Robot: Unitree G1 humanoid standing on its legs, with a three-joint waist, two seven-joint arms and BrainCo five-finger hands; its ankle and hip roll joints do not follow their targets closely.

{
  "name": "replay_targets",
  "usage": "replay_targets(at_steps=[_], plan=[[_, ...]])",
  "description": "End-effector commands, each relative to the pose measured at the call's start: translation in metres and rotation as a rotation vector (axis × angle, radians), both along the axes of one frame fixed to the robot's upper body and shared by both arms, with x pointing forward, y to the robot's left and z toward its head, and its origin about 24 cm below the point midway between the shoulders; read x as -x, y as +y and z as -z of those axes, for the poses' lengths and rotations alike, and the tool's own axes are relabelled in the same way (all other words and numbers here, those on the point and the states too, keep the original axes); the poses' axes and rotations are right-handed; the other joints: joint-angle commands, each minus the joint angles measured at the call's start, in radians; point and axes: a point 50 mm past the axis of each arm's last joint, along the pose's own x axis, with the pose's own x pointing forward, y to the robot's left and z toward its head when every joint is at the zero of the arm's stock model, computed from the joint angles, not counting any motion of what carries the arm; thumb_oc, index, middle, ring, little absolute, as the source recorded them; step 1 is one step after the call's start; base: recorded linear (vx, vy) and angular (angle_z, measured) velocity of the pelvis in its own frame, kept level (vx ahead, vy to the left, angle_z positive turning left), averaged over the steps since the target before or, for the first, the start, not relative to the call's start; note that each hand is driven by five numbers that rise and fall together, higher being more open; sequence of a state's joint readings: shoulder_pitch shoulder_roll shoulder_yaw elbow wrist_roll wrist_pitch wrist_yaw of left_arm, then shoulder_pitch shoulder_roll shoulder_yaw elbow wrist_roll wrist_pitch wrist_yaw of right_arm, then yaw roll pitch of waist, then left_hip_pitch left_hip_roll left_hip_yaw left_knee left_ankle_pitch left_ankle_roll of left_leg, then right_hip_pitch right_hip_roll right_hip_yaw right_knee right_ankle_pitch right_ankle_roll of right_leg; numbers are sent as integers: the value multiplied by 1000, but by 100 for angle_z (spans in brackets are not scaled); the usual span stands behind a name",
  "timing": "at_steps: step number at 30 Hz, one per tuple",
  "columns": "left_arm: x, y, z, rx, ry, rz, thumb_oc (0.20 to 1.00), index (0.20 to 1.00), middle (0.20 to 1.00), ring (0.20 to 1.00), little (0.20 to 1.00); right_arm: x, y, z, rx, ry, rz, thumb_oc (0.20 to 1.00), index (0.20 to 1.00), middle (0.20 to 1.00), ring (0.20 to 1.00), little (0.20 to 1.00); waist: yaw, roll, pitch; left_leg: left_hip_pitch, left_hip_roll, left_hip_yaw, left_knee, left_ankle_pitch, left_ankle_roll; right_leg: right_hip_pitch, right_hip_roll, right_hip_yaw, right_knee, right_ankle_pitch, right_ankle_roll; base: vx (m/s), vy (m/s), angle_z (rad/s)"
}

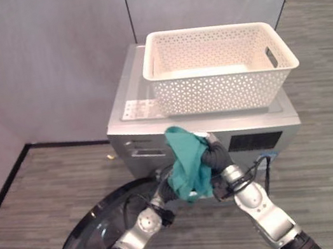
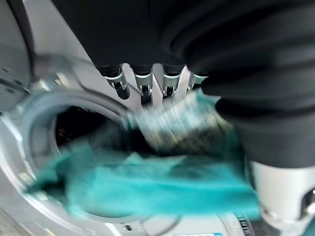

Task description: Grab the laundry basket,head to the washer,open it,put in the laundry and shut it.

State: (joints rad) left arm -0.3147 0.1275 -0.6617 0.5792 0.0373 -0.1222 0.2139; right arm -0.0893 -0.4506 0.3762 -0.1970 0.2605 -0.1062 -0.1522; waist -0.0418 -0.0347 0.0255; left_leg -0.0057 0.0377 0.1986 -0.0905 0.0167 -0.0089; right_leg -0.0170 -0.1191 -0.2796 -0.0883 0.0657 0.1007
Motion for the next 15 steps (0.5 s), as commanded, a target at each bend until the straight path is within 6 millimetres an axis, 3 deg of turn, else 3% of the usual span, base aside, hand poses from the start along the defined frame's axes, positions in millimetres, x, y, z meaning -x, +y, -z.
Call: replay_targets(at_steps=[1, 10, 15], plan=[[-18, -22, -27, -10, -133, 120, 1000, 1000, 1000, 1000, 1000, -1, 4, -56, -152, -264, -42, 200, 200, 200, 200, 200, 1, -46, 6, -80, 3, -7, 3, -6, -24, 109, -15, -48, 12, -110, 35, -7, -16, -4], [-9, -43, -29, 39, -105, 228, 1000, 1000, 1000, 1000, 1000, -2, 14, -69, -205, -290, -98, 200, 200, 200, 200, 200, 2, -46, 10, -81, 8, -5, 3, -2, -26, 108, -10, -49, 11, -109, 32, 0, 0, 0], [-6, -65, -45, 113, -110, 324, 1000, 1000, 1000, 1000, 1000, -6, 15, -69, -218, -272, -99, 200, 200, 200, 200, 200, -7, -46, 9, -81, 8, -7, 3, -2, -27, 110, -8, -55, 16, -112, 30, 0, 0, 0]])
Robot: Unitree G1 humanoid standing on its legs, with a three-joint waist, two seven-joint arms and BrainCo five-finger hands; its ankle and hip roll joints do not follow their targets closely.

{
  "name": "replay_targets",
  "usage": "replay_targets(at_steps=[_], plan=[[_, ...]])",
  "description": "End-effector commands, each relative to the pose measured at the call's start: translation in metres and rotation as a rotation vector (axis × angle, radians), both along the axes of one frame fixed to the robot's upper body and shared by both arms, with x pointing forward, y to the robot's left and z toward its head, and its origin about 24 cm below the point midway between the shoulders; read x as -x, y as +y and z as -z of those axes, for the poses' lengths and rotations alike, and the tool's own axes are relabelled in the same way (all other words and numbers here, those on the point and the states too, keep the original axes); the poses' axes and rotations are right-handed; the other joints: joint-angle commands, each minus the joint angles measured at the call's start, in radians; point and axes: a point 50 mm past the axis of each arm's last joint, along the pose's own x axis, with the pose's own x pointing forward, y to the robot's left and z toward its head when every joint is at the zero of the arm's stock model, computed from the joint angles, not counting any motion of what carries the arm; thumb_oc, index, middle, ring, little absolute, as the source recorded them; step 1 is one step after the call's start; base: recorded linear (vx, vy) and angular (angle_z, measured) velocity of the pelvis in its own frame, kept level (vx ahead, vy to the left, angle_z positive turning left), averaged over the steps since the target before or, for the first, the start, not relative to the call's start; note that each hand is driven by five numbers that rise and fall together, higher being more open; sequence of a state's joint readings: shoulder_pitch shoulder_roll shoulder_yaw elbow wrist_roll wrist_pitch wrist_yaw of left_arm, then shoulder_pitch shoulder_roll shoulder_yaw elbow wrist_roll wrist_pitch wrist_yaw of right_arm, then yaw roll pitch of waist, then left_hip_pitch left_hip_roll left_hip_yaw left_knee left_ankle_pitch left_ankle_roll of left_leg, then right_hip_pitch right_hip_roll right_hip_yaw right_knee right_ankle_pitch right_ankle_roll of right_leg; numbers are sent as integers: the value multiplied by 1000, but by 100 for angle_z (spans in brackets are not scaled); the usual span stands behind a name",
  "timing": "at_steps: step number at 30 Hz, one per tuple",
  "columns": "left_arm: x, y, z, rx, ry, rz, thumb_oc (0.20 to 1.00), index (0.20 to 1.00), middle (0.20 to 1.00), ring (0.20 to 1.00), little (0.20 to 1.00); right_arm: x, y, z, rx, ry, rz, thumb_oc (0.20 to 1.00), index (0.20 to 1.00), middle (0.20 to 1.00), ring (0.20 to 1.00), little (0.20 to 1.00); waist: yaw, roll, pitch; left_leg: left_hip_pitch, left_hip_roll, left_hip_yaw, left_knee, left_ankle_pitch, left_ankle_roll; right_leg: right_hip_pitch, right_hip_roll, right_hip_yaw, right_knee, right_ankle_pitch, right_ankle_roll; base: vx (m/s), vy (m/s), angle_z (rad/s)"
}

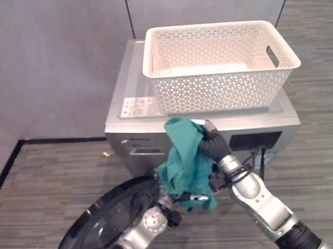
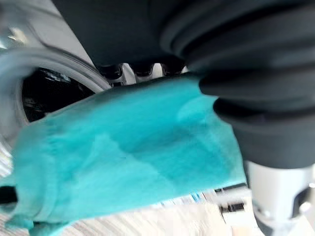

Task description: Grab the laundry basket,head to the washer,open it,put in the laundry and shut it.

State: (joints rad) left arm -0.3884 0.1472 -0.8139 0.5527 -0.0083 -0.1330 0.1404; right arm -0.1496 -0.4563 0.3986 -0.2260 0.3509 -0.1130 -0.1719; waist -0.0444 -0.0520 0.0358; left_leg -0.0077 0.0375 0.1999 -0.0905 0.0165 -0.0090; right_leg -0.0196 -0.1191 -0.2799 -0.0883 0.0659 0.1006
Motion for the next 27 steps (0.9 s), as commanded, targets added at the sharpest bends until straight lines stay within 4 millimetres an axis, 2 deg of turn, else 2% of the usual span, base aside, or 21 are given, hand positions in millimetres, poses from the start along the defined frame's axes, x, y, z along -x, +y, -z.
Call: replay_targets(at_steps=[1, 6, 8, 9, 10, 13, 22, 23, 24, 25, 26, 27], plan=[[-10, -40, -36, 145, -76, 116, 1000, 1000, 1000, 1000, 1000, -1, 6, -51, -132, -233, -48, 200, 200, 200, 200, 200, -6, -29, -2, -78, 8, -8, 3, -2, -26, 112, -8, -55, 17, -112, 30, 0, 0, 0], [-13, -55, -49, 221, -64, 112, 1000, 1000, 1000, 1000, 1000, -4, 8, -51, -143, -219, -48, 200, 200, 200, 200, 200, -16, -30, -3, -79, 7, -3, 3, -2, -25, 111, -9, -59, 18, -110, 30, 0, 0, 0], [-21, -58, -62, 272, -84, 74, 1000, 1000, 1000, 1000, 1000, -6, 9, -50, -139, -209, -44, 200, 200, 200, 200, 200, -25, -30, -3, -80, 8, 4, 3, -3, -25, 108, -11, -55, 19, -108, 31, 0, 0, 0], [-22, -58, -65, 289, -83, 62, 818, 818, 818, 818, 818, -7, 8, -49, -134, -204, -41, 200, 200, 200, 200, 200, -27, -29, -3, -80, 8, 6, 3, -3, -25, 106, -12, -54, 20, -106, 32, 0, 0, 0], [-26, -57, -68, 305, -86, 41, 200, 200, 200, 200, 200, -8, 7, -46, -132, -191, -36, 200, 200, 200, 200, 200, -30, -30, -3, -80, 8, 8, 3, -3, -24, 105, -12, -53, 20, -105, 32, 0, 0, 0], [-31, -50, -72, 350, -82, -15, 200, 200, 200, 200, 200, -9, 5, -42, -108, -175, -19, 200, 200, 200, 200, 200, -35, -30, -2, -78, 10, 16, 3, -4, -24, 102, -12, -47, 20, -104, 32, 1, 8, -4], [-34, -26, -53, 462, 56, -170, 200, 200, 200, 200, 200, -9, -6, -15, -69, -61, 28, 200, 200, 200, 200, 200, -32, -35, 0, -79, 12, 21, 3, -2, -27, 102, -10, -47, 18, -102, 30, 0, 0, 0], [-34, -24, -52, 468, 63, -179, 200, 200, 200, 200, 200, -9, -6, -13, -70, -50, 28, 752, 752, 752, 752, 752, -32, -35, 0, -79, 13, 21, 3, -2, -27, 102, -9, -48, 18, -102, 30, 0, 0, 0], [-33, -24, -52, 468, 63, -180, 200, 200, 200, 200, 200, -9, -6, -13, -70, -49, 28, 752, 752, 752, 752, 752, -32, -35, 0, -79, 13, 21, 3, -2, -27, 102, -9, -48, 18, -102, 30, 0, 0, 0], [-32, -13, -42, 469, 83, -225, 200, 200, 200, 200, 200, -8, -6, 0, -73, 10, 6, 1000, 1000, 1000, 1000, 1000, -27, -37, 6, -74, 13, 23, 3, -3, -29, 105, -9, -45, 19, -103, 31, 0, 0, 0], [-32, -13, -43, 469, 83, -225, 200, 200, 200, 200, 200, -8, -6, 0, -73, 10, 6, 1000, 1000, 1000, 1000, 1000, -28, -36, 4, -78, 13, 22, 3, -2, -29, 103, -9, -46, 18, -102, 30, 0, 0, 0], [-32, -7, -37, 483, 107, -257, 200, 200, 200, 200, 200, -7, -9, 9, -44, 47, 9, 1000, 1000, 1000, 1000, 1000, -27, -37, 3, -79, 12, 22, 3, -1, -30, 100, -9, -48, 19, -101, 31, 0, 0, 0]])
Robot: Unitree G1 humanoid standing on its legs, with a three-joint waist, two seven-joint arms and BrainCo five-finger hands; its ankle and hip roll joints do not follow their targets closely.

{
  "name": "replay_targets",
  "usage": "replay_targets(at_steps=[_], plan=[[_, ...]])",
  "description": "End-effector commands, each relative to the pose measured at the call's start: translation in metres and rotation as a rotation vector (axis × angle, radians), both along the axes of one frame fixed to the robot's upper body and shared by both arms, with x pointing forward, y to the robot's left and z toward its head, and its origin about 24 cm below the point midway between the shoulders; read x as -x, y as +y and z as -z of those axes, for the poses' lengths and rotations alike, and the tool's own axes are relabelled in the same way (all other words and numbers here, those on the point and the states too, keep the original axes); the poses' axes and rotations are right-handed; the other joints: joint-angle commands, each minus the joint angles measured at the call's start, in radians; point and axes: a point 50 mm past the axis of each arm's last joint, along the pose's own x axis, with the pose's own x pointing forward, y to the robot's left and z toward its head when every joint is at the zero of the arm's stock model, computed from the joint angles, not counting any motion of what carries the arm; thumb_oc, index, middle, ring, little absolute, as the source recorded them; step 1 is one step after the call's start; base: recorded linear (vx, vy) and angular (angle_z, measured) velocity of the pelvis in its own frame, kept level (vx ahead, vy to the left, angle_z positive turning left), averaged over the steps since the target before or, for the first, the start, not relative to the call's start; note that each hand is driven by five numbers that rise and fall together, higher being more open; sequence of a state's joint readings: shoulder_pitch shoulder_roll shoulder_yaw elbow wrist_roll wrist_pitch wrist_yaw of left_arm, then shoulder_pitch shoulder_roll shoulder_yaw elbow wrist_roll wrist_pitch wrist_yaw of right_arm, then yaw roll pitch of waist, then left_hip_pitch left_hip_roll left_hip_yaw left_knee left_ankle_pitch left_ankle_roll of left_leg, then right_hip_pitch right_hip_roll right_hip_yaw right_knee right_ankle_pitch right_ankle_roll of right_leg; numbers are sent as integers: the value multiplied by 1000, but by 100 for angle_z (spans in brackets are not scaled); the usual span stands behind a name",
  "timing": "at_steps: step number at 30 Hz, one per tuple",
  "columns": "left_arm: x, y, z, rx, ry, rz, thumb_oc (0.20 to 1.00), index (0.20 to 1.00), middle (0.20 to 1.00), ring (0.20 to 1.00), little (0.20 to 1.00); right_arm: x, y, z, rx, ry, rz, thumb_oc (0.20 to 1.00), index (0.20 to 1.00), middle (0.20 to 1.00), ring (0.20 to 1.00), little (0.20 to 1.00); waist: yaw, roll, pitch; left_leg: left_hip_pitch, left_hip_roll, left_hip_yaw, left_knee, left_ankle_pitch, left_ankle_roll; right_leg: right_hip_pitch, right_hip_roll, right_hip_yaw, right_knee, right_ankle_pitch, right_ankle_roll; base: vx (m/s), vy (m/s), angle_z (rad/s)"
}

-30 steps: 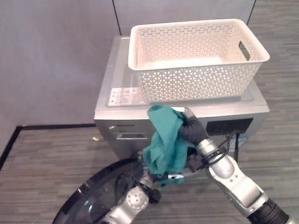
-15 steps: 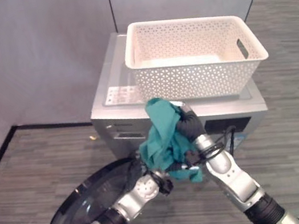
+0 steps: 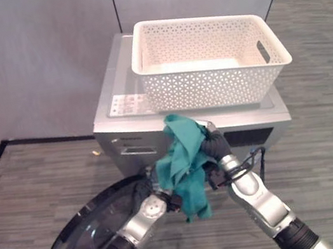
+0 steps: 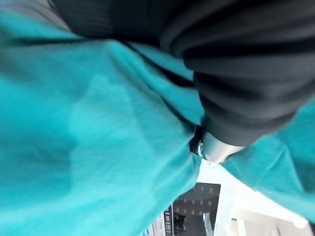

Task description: Grab the laundry basket,head to the washer,open it,put in the laundry and shut it.

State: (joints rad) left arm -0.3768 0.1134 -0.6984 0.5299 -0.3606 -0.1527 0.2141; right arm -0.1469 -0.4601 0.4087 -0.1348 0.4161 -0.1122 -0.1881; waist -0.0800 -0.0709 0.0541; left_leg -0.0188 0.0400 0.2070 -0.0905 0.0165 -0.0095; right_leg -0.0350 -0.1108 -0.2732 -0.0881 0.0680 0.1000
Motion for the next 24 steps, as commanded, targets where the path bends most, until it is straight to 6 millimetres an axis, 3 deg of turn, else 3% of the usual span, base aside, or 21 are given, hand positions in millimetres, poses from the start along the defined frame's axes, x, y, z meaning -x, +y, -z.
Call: replay_targets(at_steps=[1, 5, 9, 10, 11, 12, 13, 14, 16, 18, 19, 20, 21, 23, 24], plan=[[-16, -16, -23, 115, -67, -12, 200, 200, 200, 200, 200, -1, -2, -9, -2, -57, -33, 1000, 1000, 1000, 1000, 1000, 8, -18, -15, -69, 9, 15, 3, -1, -29, 115, -17, -55, 19, -103, 32, 0, 0, 0], [-14, -2, -14, 110, -52, -58, 200, 200, 200, 200, 200, 10, -22, 22, 135, 52, 21, 1000, 1000, 1000, 1000, 1000, 8, -16, -11, -73, 6, 14, 3, 0, -32, 114, -20, -61, 21, -102, 35, 11, 3, 2], [-15, 14, -8, 120, -46, -129, 200, 200, 200, 200, 200, 28, -46, 68, 315, 204, 107, 1000, 1000, 1000, 1000, 1000, -3, -17, 4, -78, 5, 18, 3, -3, -30, 106, -24, -53, 25, -103, 43, 0, 5, -1], [-15, 15, -8, 119, -45, -128, 200, 200, 200, 200, 200, 28, -46, 68, 315, 204, 107, 1000, 1000, 1000, 1000, 1000, -3, -17, 3, -77, 5, 18, 3, -3, -30, 106, -24, -53, 25, -103, 43, -8, 43, -6], [-14, 25, -6, 126, -46, -159, 200, 200, 200, 200, 200, 41, -57, 91, 370, 303, 144, 1000, 1000, 1000, 1000, 1000, -10, -18, 6, -81, 5, 23, 3, -9, -26, 93, -27, -37, 32, -102, 47, 13, 106, -22], [-10, 42, -4, 171, -38, -201, 200, 200, 200, 200, 200, 68, -76, 144, 368, 560, 246, 1000, 1000, 1000, 1000, 1000, -12, -15, 6, -83, 2, 27, 3, -20, -16, 75, -33, -18, 52, -101, 53, 33, 133, -35], [-7, 47, 0, 217, -8, -216, 200, 200, 200, 200, 200, 80, -81, 164, 384, 664, 270, 1000, 1000, 1000, 1000, 1000, -7, -15, 5, -83, -2, 24, 3, -25, -11, 70, -37, -14, 65, -102, 54, 37, 100, -42], [-7, 47, 0, 216, -8, -216, 200, 200, 200, 200, 200, 80, -81, 164, 383, 664, 270, 1000, 1000, 1000, 1000, 1000, -7, -16, 5, -83, -2, 25, 3, -26, -11, 69, -37, -13, 66, -103, 54, 71, 91, -39], [8, 56, 10, 386, 96, -231, 200, 200, 200, 200, 200, 113, -78, 212, 340, 945, 309, 1000, 1000, 1000, 1000, 1000, 20, -12, 4, -55, -33, -7, 3, -53, 18, 50, -59, -3, 173, -116, 58, 134, 143, -23], [11, 57, 12, 393, 114, -227, 200, 200, 200, 200, 200, 119, -76, 217, 313, 983, 310, 1000, 1000, 1000, 1000, 1000, 24, -11, 5, -47, -39, -15, 3, -56, 23, 41, -65, 1, 212, -115, 58, 124, 143, -4], [17, 55, 18, 380, 146, -202, 200, 200, 200, 200, 200, 131, -67, 232, 235, 1090, 324, 1000, 1000, 1000, 1000, 1000, 28, 4, 22, -11, -69, -58, 3, -67, 54, -36, -84, 49, 421, -49, 66, 134, 174, 3], [17, 56, 18, 380, 146, -202, 200, 200, 200, 200, 200, 131, -67, 232, 235, 1090, 324, 1000, 1000, 1000, 1000, 1000, 29, 4, 22, -12, -70, -57, 3, -67, 55, -37, -85, 50, 423, -50, 67, 157, 217, 18], [20, 55, 21, 360, 157, -177, 200, 200, 200, 200, 200, 130, -66, 233, 201, 1100, 333, 1000, 1000, 1000, 1000, 1000, 21, 21, 40, 14, -75, -79, 3, -74, 68, -99, -65, 119, 551, -43, 61, 50, 75, 33], [20, 54, 21, 360, 157, -177, 200, 200, 200, 200, 200, 130, -66, 233, 201, 1100, 333, 1000, 1000, 1000, 1000, 1000, 22, 23, 37, 10, -74, -78, 3, -73, 68, -102, -63, 119, 549, -40, 60, 61, 51, 41], [22, 54, 25, 322, 159, -156, 200, 200, 200, 200, 200, 120, -63, 230, 206, 1075, 321, 1000, 1000, 1000, 1000, 1000, 18, 44, 53, 36, -69, -96, 3, -83, 69, -145, -48, 153, 554, -100, 41, 103, 13, 44]])
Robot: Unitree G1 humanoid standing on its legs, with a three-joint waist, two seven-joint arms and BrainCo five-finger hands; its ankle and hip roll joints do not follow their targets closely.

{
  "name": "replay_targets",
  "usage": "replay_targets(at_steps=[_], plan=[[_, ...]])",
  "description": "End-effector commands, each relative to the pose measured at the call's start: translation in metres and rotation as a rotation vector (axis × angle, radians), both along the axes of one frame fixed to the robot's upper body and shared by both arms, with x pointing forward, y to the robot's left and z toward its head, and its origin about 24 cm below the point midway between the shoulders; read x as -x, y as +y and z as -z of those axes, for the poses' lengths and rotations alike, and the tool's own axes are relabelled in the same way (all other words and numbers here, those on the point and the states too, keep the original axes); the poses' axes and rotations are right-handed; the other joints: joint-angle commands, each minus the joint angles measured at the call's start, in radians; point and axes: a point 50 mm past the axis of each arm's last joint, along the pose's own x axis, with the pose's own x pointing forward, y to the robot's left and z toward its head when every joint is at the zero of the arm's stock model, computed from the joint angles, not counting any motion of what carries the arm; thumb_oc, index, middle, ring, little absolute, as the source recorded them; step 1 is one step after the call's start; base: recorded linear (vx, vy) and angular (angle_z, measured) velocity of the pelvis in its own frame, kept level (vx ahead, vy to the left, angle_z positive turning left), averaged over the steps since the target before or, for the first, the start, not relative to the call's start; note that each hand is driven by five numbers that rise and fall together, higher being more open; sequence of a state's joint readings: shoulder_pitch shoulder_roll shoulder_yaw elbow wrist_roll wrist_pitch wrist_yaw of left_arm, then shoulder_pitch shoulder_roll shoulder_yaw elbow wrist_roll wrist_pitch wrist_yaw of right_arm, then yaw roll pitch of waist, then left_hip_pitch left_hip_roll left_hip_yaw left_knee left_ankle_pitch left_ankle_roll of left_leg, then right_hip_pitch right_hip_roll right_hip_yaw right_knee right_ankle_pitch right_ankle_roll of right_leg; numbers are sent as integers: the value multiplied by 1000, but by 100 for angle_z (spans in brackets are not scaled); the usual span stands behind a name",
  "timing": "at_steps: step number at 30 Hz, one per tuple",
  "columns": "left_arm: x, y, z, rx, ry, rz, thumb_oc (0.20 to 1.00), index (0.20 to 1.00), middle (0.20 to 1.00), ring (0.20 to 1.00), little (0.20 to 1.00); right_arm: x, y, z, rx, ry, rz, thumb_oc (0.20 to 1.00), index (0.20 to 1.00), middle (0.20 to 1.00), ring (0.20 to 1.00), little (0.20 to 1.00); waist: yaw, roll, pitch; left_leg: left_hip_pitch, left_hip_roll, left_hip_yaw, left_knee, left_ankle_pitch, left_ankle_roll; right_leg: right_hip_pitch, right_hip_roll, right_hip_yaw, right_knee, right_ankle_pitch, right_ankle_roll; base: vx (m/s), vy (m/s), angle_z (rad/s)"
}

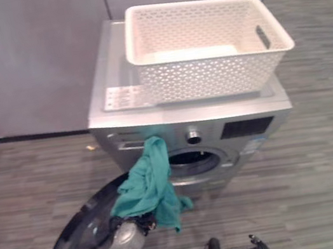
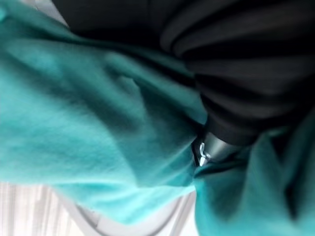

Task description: Grab the laundry basket,head to the washer,open it,put in the laundry and shut it.

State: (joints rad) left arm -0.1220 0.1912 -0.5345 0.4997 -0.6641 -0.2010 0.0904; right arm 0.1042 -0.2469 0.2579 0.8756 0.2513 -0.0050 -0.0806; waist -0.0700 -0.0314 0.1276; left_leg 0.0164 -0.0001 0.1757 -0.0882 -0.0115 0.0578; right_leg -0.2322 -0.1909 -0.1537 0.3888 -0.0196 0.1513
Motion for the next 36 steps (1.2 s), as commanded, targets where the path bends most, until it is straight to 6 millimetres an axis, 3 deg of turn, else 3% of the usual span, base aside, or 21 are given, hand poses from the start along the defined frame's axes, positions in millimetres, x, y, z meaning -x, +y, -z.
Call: replay_targets(at_steps=[1, 8, 9, 10, 12, 13, 14, 15, 19, 21, 22, 23, 24, 25, 26, 30, 33, 36], plan=[[-18, -13, -25, 28, -142, 66, 200, 200, 200, 200, 200, -29, 15, -12, -53, -119, -11, 1000, 1000, 1000, 1000, 1000, 10, 14, -18, 1, -24, -74, 1, -55, -4, 38, 30, 37, 25, -44, -17, 106, 11, 40], [-18, -13, -22, 7, -138, 77, 200, 200, 200, 200, 200, -36, 12, -14, -48, -132, -7, 1000, 1000, 1000, 1000, 1000, 5, 21, -12, 10, -21, -93, 1, -69, -12, 37, 5, 45, -102, -27, -5, 48, -50, 31], [-18, -15, -19, -16, -130, 88, 200, 200, 200, 200, 200, -43, 12, -15, -27, -131, -26, 1000, 1000, 1000, 1000, 1000, -3, 6, -6, 35, -33, -130, 1, -94, -26, 25, -41, 123, -321, 84, 43, 200, -256, -13], [-19, -17, -17, -22, -125, 88, 200, 200, 200, 200, 200, -42, 11, -11, -1, -97, -56, 1000, 1000, 1000, 1000, 1000, -1, -6, -3, 50, -28, -144, 1, -106, -40, 8, -67, 127, -377, 142, 67, 248, -320, -4], [-19, -19, -16, -24, -120, 98, 200, 200, 200, 200, 200, -38, 11, -8, 13, -72, -73, 1000, 1000, 1000, 1000, 1000, -1, -16, -4, 57, -29, -158, 1, -109, -49, 33, -72, 120, -402, 142, 70, 104, -260, 65], [-20, -34, -19, -5, -126, 157, 200, 200, 200, 200, 200, -12, 10, 7, 37, 58, -97, 1000, 1000, 1000, 1000, 1000, 9, -44, -1, 46, -15, -230, 1, -109, -78, 45, -59, 116, -367, 124, 69, 33, -270, 116], [-20, -34, -19, -5, -126, 157, 200, 200, 200, 200, 200, -13, 10, 7, 37, 58, -98, 1000, 1000, 1000, 1000, 1000, 7, -45, -3, 44, -16, -232, 1, -107, -78, 43, -60, 115, -367, 125, 69, 23, -582, 143], [-23, -46, -23, 34, -122, 189, 200, 200, 200, 200, 200, 18, 10, 22, 57, 222, -118, 1000, 1000, 1000, 1000, 1000, 7, -48, 2, 4, 31, -272, 1, -84, -105, 23, -38, 58, -335, 106, 57, -32, -412, 156], [-25, -68, -32, 155, -101, 238, 200, 200, 200, 200, 200, 46, 1, 29, 75, 370, -60, 1000, 1000, 1000, 1000, 1000, 6, -29, 40, -85, 84, -312, 1, -39, -142, -21, -10, -16, -309, 68, 31, -113, -268, 97], [-26, -71, -34, 179, -96, 243, 200, 200, 200, 200, 200, 44, 0, 28, 76, 369, -55, 1000, 1000, 1000, 1000, 1000, 5, -22, 50, -108, 92, -318, 1, -30, -148, -40, -4, -25, -299, 61, 26, -119, -111, 32], [-31, -78, -42, 194, -118, 261, 200, 200, 200, 200, 200, 30, -4, 25, 100, 335, -67, 1000, 1000, 1000, 1000, 1000, 2, -2, 81, -154, 106, -323, 1, -13, -160, -94, 9, -29, -267, 48, 15, -110, -65, 14], [-31, -78, -42, 195, -118, 261, 200, 200, 200, 200, 200, 30, -4, 25, 100, 334, -67, 1000, 1000, 1000, 1000, 1000, 1, -2, 79, -156, 106, -323, 1, -12, -160, -97, 9, -28, -266, 47, 15, -182, -101, 12], [-36, -78, -47, 188, -137, 256, 200, 200, 200, 200, 200, 12, -3, 21, 128, 277, -123, 1000, 1000, 1000, 1000, 1000, -1, 12, 93, -189, 112, -318, 1, -3, -166, -138, 12, -27, -249, 44, 11, -71, -38, 8], [-36, -78, -47, 188, -137, 256, 200, 200, 200, 200, 200, 12, -3, 21, 128, 277, -123, 1000, 1000, 1000, 1000, 1000, -1, 12, 92, -189, 112, -318, 1, -3, -166, -138, 12, -27, -249, 44, 11, -125, -62, 5], [-41, -75, -53, 181, -160, 244, 200, 200, 200, 200, 200, -9, 2, 15, 173, 213, -241, 1000, 1000, 1000, 1000, 1000, 0, 25, 110, -216, 115, -307, 1, 4, -171, -180, 15, -22, -235, 44, 9, -54, -26, 2], [-43, -67, -58, 226, -168, 189, 200, 200, 200, 200, 200, -25, 2, 10, 243, 184, -375, 1000, 1000, 1000, 1000, 1000, 11, 42, 135, -257, 116, -297, 1, 18, -172, -237, 19, -17, -218, 45, 5, -59, -49, -11], [-37, -64, -51, 253, -135, 172, 200, 200, 200, 200, 200, -27, 0, 9, 262, 188, -398, 1000, 1000, 1000, 1000, 1000, 16, 52, 147, -277, 114, -293, 1, 22, -171, -265, 18, -11, -212, 48, 5, -26, -17, -13], [-23, -63, -30, 224, -62, 190, 200, 200, 200, 200, 200, -30, -11, 6, 328, 198, -425, 1000, 1000, 1000, 1000, 1000, 21, 72, 174, -317, 109, -284, 1, 30, -172, -315, 13, -3, -213, 62, 7, -25, 10, -2]])
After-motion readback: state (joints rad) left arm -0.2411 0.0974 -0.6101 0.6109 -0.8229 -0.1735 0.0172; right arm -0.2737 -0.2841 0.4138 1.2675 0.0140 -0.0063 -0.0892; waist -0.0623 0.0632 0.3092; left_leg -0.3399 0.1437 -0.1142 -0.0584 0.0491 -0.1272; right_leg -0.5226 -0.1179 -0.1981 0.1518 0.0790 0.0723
